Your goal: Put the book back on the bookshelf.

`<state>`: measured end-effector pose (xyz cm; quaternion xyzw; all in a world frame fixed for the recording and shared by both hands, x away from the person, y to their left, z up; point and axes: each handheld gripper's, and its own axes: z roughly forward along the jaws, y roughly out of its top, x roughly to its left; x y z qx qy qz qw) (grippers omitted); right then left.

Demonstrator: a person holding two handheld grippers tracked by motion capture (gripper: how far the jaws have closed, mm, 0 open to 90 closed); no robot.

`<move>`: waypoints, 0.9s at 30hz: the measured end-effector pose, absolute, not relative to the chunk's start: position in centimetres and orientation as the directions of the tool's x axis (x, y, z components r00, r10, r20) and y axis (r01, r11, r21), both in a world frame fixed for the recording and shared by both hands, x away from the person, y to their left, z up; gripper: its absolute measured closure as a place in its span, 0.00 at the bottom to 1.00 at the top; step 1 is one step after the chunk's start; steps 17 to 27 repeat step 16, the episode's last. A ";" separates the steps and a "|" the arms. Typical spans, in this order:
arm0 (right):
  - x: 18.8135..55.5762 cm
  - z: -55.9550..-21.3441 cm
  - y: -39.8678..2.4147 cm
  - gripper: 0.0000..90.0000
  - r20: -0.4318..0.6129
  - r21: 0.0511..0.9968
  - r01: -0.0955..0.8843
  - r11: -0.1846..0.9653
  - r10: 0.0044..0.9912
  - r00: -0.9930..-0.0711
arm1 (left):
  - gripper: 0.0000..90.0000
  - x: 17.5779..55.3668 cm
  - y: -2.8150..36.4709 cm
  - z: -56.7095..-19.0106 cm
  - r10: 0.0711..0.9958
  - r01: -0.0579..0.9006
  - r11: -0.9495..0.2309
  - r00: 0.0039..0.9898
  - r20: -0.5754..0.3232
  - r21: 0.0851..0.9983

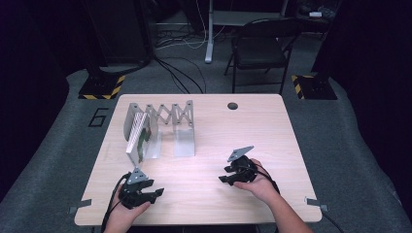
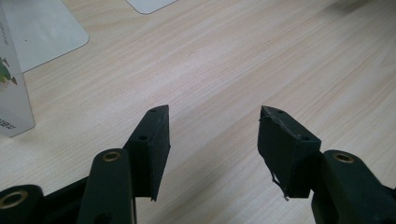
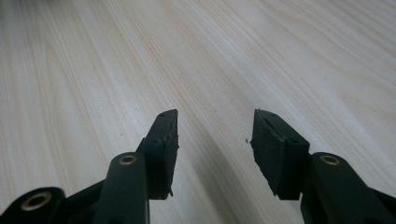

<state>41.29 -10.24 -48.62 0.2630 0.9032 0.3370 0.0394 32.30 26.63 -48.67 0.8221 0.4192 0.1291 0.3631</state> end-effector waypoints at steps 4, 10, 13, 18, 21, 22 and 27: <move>41.3 -48.8 -10.3 0.57 0.110 0.634 0.455 0.625 0.509 -0.853 | 0.48 32.4 26.6 -49.0 0.782 0.586 -0.400 0.619 -0.071 0.705; 41.2 -49.0 -10.1 0.56 0.113 0.631 0.461 0.624 0.514 -0.850 | 0.48 32.8 26.6 -49.6 0.787 0.581 -0.406 0.615 -0.054 0.705; 41.1 -49.1 -10.1 0.56 0.116 0.634 0.464 0.619 0.517 -0.848 | 0.48 32.8 26.5 -49.6 0.799 0.562 -0.419 0.601 -0.005 0.713; 41.2 -49.1 -10.4 0.56 0.118 0.642 0.470 0.605 0.528 -0.841 | 0.49 32.6 26.6 -49.2 0.827 0.524 -0.419 0.558 0.074 0.742; 41.2 -49.1 -10.4 0.56 0.118 0.642 0.470 0.605 0.528 -0.841 | 0.49 32.6 26.6 -49.2 0.827 0.524 -0.419 0.558 0.074 0.742; 41.2 -49.1 -10.4 0.56 0.118 0.642 0.470 0.605 0.528 -0.841 | 0.49 32.6 26.6 -49.2 0.827 0.524 -0.419 0.558 0.074 0.742; 41.2 -49.1 -10.4 0.56 0.118 0.642 0.470 0.605 0.528 -0.841 | 0.49 32.6 26.6 -49.2 0.827 0.524 -0.419 0.558 0.074 0.742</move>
